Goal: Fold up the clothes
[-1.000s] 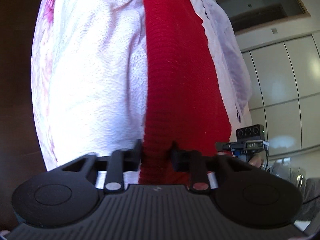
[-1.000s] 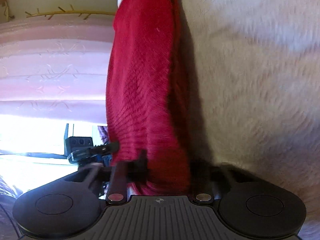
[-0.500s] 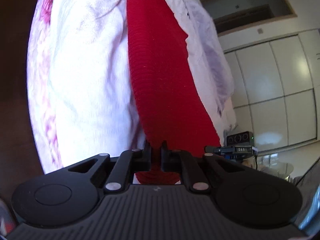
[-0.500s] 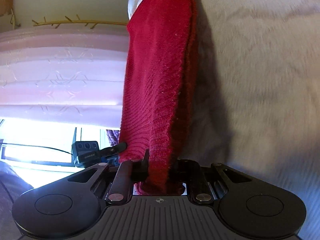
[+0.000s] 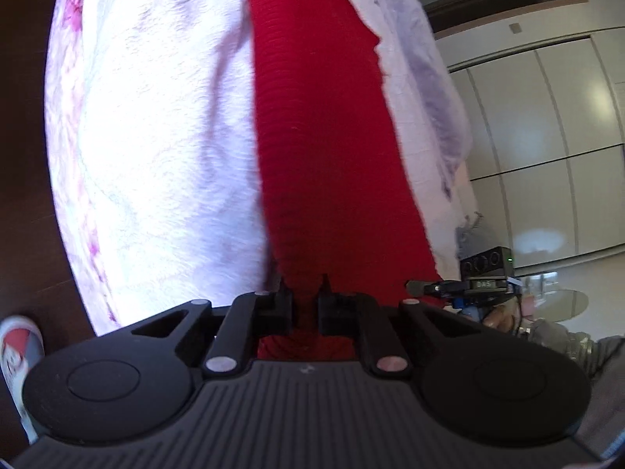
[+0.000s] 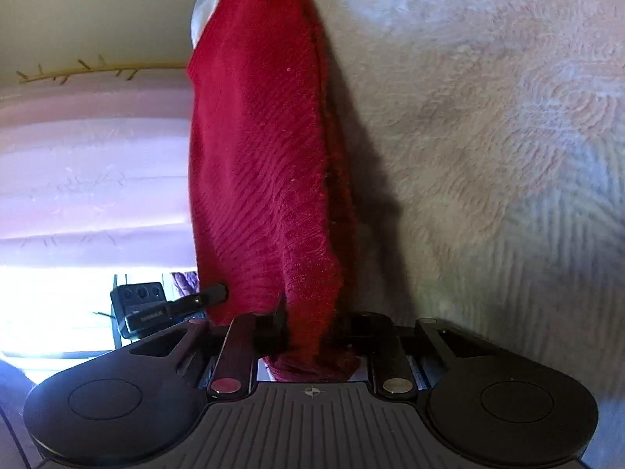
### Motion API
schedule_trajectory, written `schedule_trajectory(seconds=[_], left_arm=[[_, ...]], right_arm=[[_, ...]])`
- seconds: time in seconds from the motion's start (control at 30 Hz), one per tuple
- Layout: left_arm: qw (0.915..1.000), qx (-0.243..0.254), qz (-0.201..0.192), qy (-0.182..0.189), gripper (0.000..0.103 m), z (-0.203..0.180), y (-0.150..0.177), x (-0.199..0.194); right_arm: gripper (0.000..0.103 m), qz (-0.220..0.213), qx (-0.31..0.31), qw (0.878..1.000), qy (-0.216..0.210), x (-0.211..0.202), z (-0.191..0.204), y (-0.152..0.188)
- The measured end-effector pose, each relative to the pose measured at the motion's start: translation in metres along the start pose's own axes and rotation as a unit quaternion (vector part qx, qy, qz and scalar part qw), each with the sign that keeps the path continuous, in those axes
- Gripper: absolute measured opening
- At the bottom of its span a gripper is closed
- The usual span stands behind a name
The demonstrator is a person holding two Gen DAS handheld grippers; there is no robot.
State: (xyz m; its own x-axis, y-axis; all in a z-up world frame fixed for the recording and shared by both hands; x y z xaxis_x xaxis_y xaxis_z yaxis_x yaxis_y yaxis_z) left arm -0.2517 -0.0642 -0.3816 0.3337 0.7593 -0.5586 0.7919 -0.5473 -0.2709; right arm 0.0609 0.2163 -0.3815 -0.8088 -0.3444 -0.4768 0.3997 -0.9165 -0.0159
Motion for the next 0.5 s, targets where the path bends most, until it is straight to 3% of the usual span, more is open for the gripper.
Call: schedule_trajectory(seconds=[0.13, 0.3, 0.43, 0.5], left_arm=[[0.9996, -0.004, -0.009, 0.027, 0.007, -0.029, -0.023, -0.019], [0.9974, -0.025, -0.028, 0.062, 0.007, -0.071, -0.084, -0.026], [0.9904, -0.106, -0.039, 0.08, 0.007, -0.076, -0.136, 0.0], [0.9817, -0.164, -0.048, 0.083, 0.007, -0.061, -0.162, 0.008]], right_arm=[[0.016, 0.003, -0.013, 1.0, -0.019, -0.009, 0.034, -0.018], [0.016, -0.011, 0.025, 0.999, -0.032, -0.025, 0.077, -0.07], [0.016, -0.041, 0.109, 0.993, -0.037, -0.025, 0.09, -0.131], [0.016, -0.045, 0.143, 0.988, -0.028, -0.015, 0.091, -0.165]])
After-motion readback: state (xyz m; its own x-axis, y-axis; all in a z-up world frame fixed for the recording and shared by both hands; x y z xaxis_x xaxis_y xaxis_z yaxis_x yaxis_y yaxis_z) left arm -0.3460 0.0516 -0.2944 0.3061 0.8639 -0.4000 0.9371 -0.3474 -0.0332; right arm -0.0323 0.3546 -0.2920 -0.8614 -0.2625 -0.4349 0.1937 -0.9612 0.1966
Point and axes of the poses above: each gripper's, at about its wrist camera, not at the fingertips, and x roughly the way its jaws point, z to its left, y to its underside, the point moved 5 cm from there along x, roughly the way its jaws point, and after that the axes turned 10 degrees about -z, right-handed, at the moved point
